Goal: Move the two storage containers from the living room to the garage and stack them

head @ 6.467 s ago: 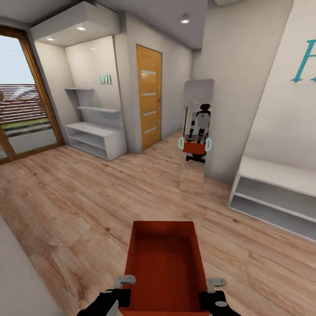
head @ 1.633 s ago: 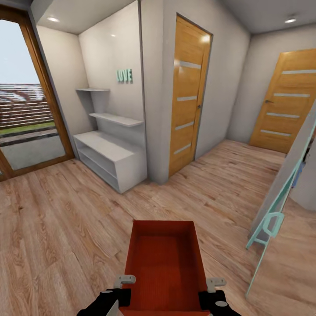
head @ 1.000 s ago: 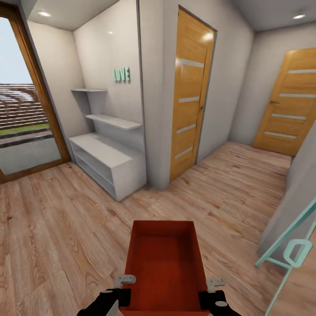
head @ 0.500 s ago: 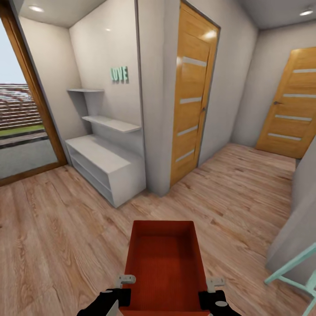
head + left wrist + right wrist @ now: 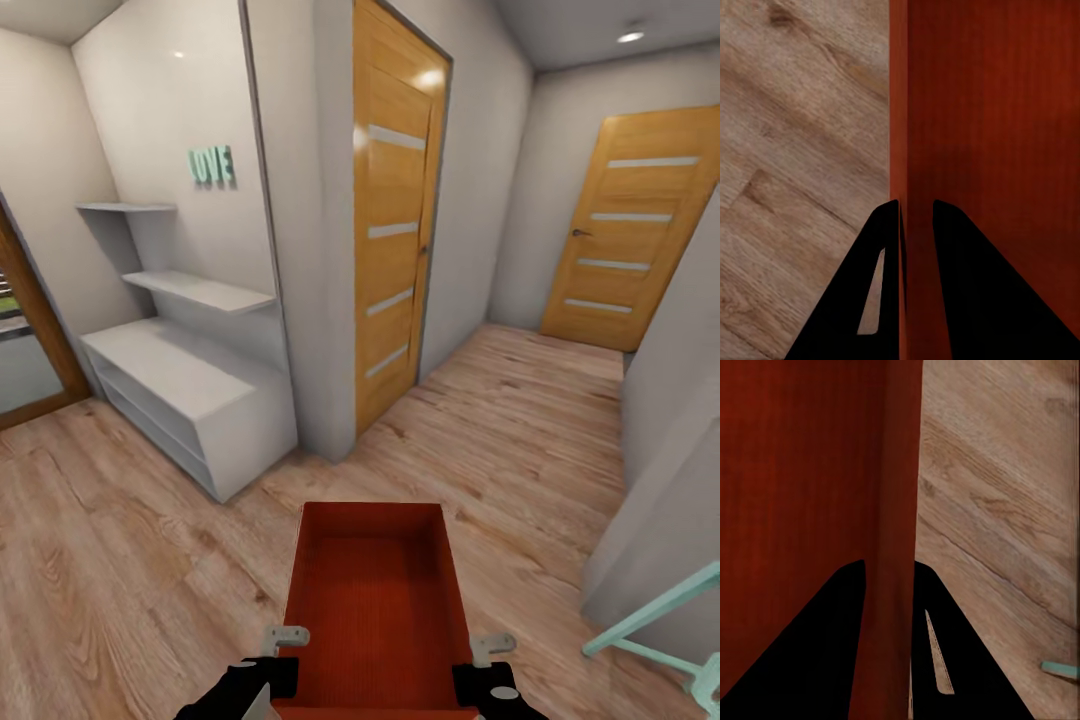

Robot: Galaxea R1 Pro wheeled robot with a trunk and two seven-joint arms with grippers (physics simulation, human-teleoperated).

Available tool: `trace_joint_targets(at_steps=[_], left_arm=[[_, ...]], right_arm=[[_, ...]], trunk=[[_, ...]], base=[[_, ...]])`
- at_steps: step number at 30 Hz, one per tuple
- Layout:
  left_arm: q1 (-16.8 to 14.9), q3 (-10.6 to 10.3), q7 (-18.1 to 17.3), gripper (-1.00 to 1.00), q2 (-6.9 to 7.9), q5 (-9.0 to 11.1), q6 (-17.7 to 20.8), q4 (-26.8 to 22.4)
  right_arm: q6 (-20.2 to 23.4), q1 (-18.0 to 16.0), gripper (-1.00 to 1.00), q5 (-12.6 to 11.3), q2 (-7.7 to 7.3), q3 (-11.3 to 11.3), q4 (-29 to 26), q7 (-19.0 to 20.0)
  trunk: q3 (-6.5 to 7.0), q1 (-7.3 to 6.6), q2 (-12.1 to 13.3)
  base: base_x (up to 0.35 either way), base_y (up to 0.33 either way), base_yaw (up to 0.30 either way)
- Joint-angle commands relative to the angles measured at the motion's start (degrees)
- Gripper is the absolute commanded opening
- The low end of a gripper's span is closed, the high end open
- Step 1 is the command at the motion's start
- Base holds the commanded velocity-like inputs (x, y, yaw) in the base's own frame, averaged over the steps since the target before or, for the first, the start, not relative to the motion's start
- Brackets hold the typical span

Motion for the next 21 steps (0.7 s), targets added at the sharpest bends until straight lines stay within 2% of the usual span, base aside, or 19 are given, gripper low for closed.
trace_joint_targets(at_steps=[1, 21], left_arm=[[-0.01, -0.16, 0.58, -1.00, 0.00, -0.83, -0.15, -0.35], [-0.01, -0.16, 0.58, -1.00, 0.00, -0.83, -0.13, -0.35]], right_arm=[[0.22, -0.05, -1.00, -1.36, -0.01, 0.06, 0.52, -0.85], [0.23, -0.05, -1.00, -1.36, -0.01, 0.06, 0.52, -0.85]], trunk=[[-0.05, 0.03, -0.03], [-0.05, 0.03, -0.03]], base=[[0.320, 0.000, -0.284], [0.320, 0.000, -0.276]])
